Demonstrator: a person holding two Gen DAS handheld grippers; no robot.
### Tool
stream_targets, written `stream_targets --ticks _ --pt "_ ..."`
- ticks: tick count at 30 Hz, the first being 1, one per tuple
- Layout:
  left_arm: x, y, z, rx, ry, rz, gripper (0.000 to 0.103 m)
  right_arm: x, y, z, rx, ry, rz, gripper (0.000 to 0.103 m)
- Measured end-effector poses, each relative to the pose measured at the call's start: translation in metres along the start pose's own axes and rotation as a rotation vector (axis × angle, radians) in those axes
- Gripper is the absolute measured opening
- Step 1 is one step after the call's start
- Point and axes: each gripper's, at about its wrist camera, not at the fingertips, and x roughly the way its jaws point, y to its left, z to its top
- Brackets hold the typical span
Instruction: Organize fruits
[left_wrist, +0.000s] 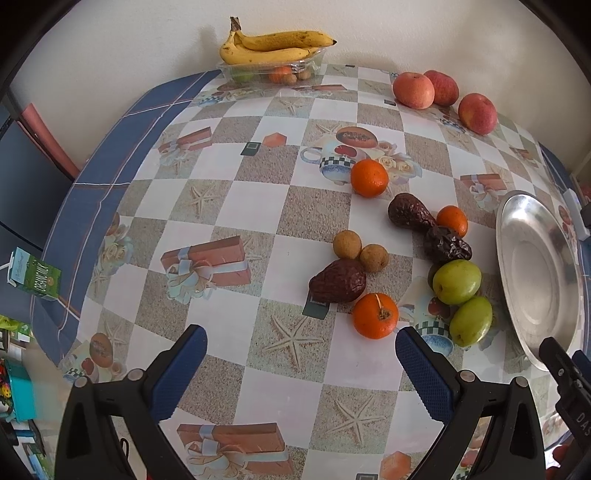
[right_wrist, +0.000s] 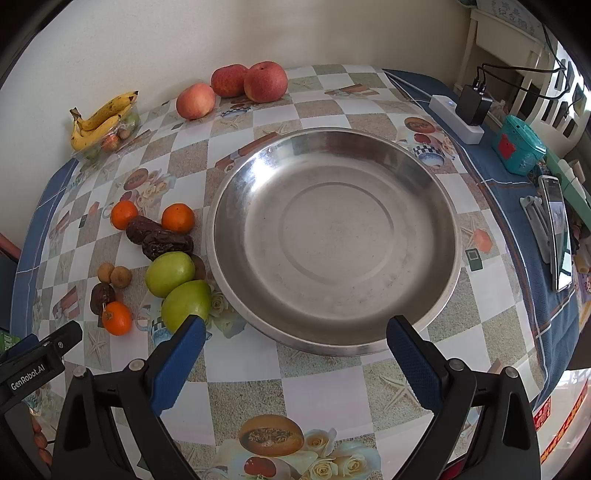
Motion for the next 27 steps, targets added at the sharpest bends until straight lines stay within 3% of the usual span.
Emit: stream_targets --ticks 11,15,17,21,25,27 --pt "-0.006 -0.005 0.009 0.007 -0.053 -0.074 0.103 0.0 0.0 -0.001 -0.003 -0.001 0.003 0.098" --pt "-0.005 0.013 0.015 -0.077 -0.049 -0.153 0.103 -0.001 0.005 0.005 -0.03 -0.013 0.03 0.098" --pt "-0.003 0.017 0.016 -0.094 -0.051 -0.158 0.103 -0.002 0.015 0.008 -0.068 -0.032 0.076 0.098" --pt "0.007 0.015 0.017 -0.109 -0.01 -0.185 0.101 0.0 0.039 0.01 -0.144 -0.032 0.175 0.098" --pt "0.02 0.009 0.015 -0.116 0.052 -0.231 0.094 0.001 0.06 0.011 -0.219 -0.05 0.188 0.096" --pt "0.026 0.006 0.015 -0.121 0.078 -0.239 0.089 0.004 0.066 0.01 -0.245 -0.037 0.208 0.085"
